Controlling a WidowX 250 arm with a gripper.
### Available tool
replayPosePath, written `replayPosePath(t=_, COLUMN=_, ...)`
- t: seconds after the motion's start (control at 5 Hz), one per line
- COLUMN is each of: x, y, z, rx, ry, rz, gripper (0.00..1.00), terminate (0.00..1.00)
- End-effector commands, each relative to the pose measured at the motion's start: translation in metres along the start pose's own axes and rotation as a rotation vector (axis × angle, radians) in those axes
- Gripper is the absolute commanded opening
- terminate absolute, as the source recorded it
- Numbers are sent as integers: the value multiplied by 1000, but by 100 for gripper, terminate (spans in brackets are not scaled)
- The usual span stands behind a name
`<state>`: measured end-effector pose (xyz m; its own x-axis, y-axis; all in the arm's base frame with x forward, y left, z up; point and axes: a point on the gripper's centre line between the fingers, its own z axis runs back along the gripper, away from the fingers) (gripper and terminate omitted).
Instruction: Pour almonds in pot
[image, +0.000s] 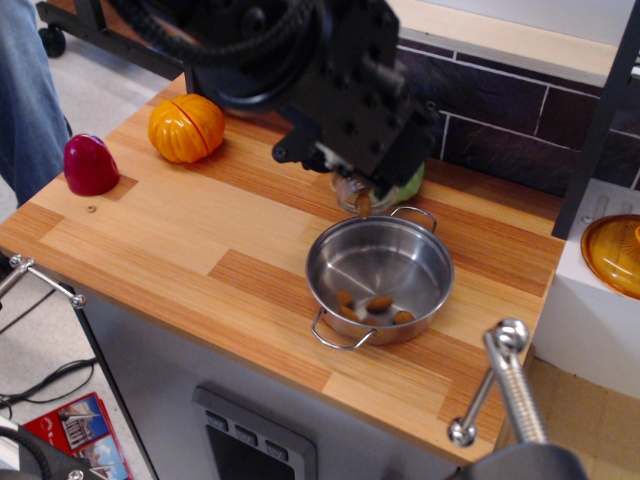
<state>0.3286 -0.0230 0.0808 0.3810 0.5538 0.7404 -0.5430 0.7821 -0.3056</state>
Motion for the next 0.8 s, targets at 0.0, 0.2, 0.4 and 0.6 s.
replayPosePath(t=0.0, x=11, y=-4, z=3, rx=-95, ry=-92, rz=-44, gripper=0, terminate=0)
replayPosePath(t=0.2, x=16, y=-10, z=0, rx=-143, ry=-141, rz=-98, gripper=0, terminate=0)
replayPosePath(t=0.4, x=16, y=-9, z=2, rx=-190, ry=-194, rz=-142, gripper=0, terminate=0)
replayPosePath(t=0.6, x=16, y=-9, z=3, rx=-232, ry=-229, rz=-165, gripper=0, terminate=100)
